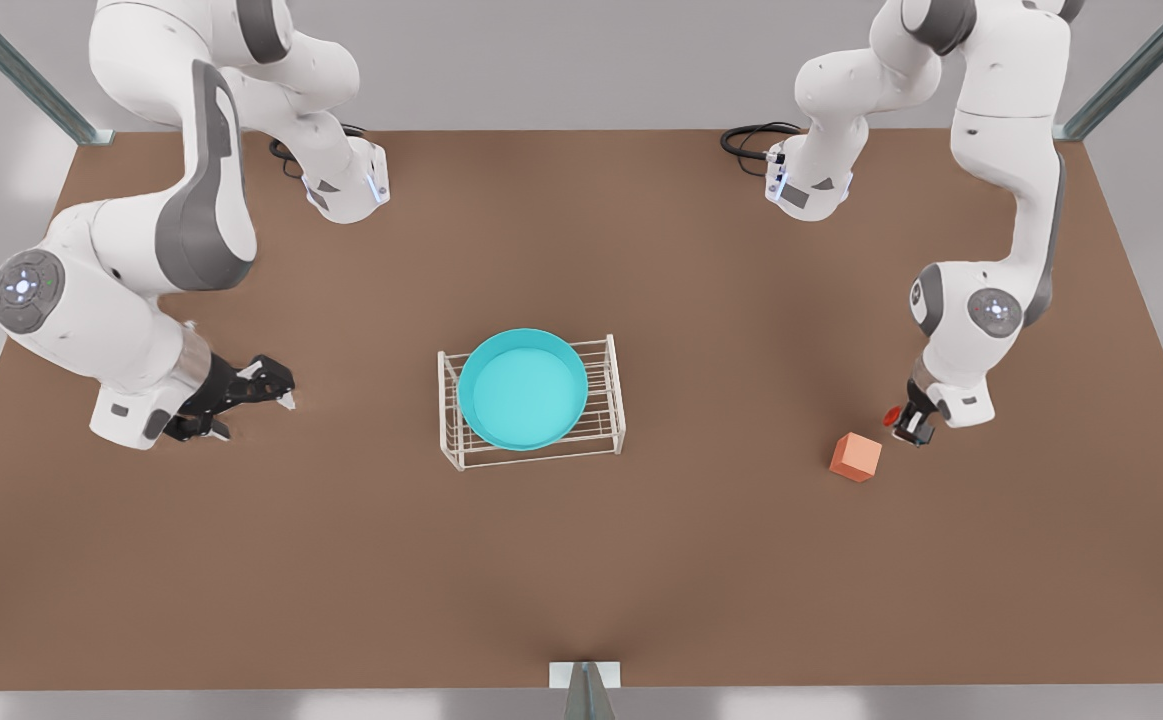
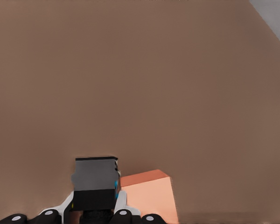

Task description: Place the plate on the shelf with right arm and place the red button switch in the plate with left arm

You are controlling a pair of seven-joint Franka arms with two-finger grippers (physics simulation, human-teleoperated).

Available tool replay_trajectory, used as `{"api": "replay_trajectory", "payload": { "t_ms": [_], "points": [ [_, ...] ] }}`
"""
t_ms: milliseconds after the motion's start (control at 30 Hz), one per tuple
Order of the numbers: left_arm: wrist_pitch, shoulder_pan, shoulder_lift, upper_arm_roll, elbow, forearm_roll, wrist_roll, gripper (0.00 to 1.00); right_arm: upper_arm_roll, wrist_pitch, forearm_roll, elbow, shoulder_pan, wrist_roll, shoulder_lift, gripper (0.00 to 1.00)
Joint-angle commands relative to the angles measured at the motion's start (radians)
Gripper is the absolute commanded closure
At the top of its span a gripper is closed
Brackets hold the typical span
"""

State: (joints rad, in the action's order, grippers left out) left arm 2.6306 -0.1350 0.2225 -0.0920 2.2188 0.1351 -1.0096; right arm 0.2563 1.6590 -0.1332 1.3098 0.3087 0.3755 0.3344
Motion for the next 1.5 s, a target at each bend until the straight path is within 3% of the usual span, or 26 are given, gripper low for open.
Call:
{"api": "replay_trajectory", "payload": {
  "t_ms": [0,133,267,400,467,533,667,900,933,967,1000,1100,1133,1200,1300,1367,1400,1433,1467],
  "points": [
    [-0.307,0.008,-0.015,-0.055,-0.065,-0.005,-0.106,0.52,0.014,-0.039,0.141,-0.001,-0.017,-0.013,0.04,0.0],
    [-0.409,0.023,-0.005,-0.23,-0.162,-0.008,-0.394,0.52,0.014,0.024,0.102,-0.003,-0.049,-0.027,0.123,0.0],
    [-0.491,0.146,0.001,-0.34,-0.277,-0.071,-0.708,0.52,0.014,0.024,0.102,-0.004,-0.08,-0.021,0.144,0.0],
    [-0.478,0.359,0.077,-0.348,-0.409,-0.063,-0.992,0.52,0.008,0.054,0.07,-0.006,-0.091,-0.072,0.153,0.0],
    [-0.475,0.445,0.115,-0.348,-0.501,-0.061,-1.119,0.52,0.001,0.03,0.086,-0.006,-0.083,-0.309,0.144,0.0],
    [-0.474,0.526,0.17,-0.348,-0.585,-0.054,-1.186,0.52,0.018,-0.062,0.155,-0.006,-0.092,-0.287,0.121,0.0],
    [-0.376,0.595,0.345,-0.348,-0.798,-0.026,-1.19,0.52,0.026,-0.061,0.118,-0.015,-0.134,-0.247,0.104,0.0],
    [-0.118,0.637,0.443,-0.348,-0.801,-0.026,-1.189,0.51,0.02,0.004,0.055,0.154,-0.214,-0.075,-0.026,0.0],
    [-0.113,0.64,0.451,-0.348,-0.8,-0.026,-1.184,0.44,0.012,0.005,0.058,0.147,-0.204,-0.155,-0.018,0.0],
    [-0.113,0.65,0.466,-0.348,-0.798,-0.017,-1.175,0.16,0.011,0.005,0.064,0.134,-0.183,-0.213,-0.009,0.0],
    [-0.115,0.663,0.479,-0.348,-0.791,0.026,-1.176,0.0,0.011,0.005,0.067,0.131,-0.158,-0.256,0.003,0.0],
    [-0.124,0.661,0.474,-0.348,-0.791,0.029,-1.16,0.0,0.011,0.007,0.067,0.128,-0.138,-0.32,0.015,0.0],
    [-0.257,0.626,0.449,-0.348,-0.791,0.018,-1.008,0.0,0.011,0.005,0.067,0.128,-0.138,-0.32,0.015,0.0],
    [-0.812,0.365,0.29,-0.526,-0.805,-0.009,-0.516,0.0,0.011,0.005,0.069,0.128,-0.137,-0.319,0.015,0.0],
    [-1.27,0.074,0.094,-0.526,-0.84,0.0,0.419,0.0,0.009,0.005,0.069,0.128,-0.135,-0.32,0.018,0.0],
    [-1.307,-0.015,0.074,-0.471,-0.867,0.04,0.787,0.0,0.009,0.005,0.07,0.128,-0.135,-0.32,0.02,0.0],
    [-1.272,0.06,0.006,-0.203,-0.819,-0.136,0.933,0.0,0.009,0.005,0.07,0.128,-0.135,-0.32,0.02,0.0],
    [-0.979,0.077,-0.153,-0.094,-0.53,-0.164,0.984,0.0,0.009,0.005,0.07,0.128,-0.135,-0.32,0.02,0.0],
    [-0.998,0.107,-0.091,-0.083,-0.629,-0.149,0.977,0.0,0.009,0.005,0.07,0.128,-0.135,-0.32,0.02,0.0]
  ]
}}
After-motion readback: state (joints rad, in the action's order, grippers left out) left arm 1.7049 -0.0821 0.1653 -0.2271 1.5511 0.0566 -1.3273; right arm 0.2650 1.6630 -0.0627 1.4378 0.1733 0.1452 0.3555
